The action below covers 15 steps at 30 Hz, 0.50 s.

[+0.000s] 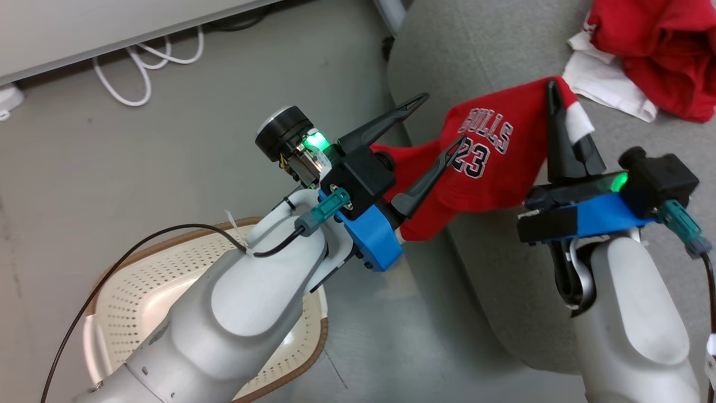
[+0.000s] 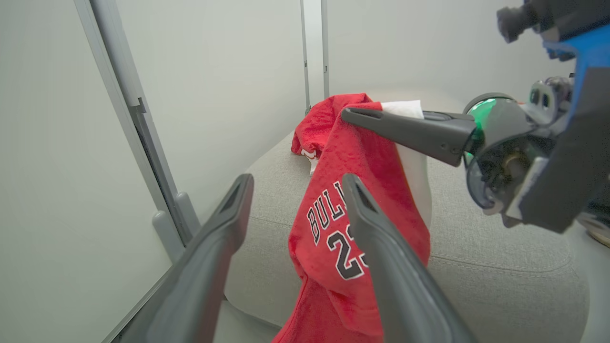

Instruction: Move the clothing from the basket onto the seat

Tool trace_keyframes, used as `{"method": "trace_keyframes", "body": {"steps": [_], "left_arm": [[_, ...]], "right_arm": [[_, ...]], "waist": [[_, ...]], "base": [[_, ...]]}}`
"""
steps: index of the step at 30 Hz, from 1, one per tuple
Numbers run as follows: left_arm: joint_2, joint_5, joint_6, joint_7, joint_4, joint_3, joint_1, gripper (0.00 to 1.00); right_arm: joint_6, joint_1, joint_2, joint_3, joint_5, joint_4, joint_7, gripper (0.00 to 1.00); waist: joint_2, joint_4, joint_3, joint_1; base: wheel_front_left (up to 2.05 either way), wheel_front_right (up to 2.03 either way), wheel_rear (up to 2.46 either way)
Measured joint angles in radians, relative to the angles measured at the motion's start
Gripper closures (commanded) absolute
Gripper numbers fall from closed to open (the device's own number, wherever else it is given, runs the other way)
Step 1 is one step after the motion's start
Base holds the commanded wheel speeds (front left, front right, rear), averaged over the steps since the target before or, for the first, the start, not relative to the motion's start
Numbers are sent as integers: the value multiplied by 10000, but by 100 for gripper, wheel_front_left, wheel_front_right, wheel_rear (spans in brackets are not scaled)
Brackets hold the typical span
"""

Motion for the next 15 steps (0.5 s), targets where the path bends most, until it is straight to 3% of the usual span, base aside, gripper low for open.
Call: {"method": "trace_keyframes", "body": {"steps": [8, 15], "left_arm": [[27, -19, -42, 96, -90, -343, 131, 0], [151, -125, -19, 79, -125, -318, 139, 0]], "right_arm": [[0, 803, -2, -506, 148, -562, 0, 100], [0, 907, 4, -313, 232, -742, 2, 100]], "waist": [[0, -759, 376, 0], [0, -982, 453, 0]], "base": [[0, 0, 0], [0, 0, 0]]}}
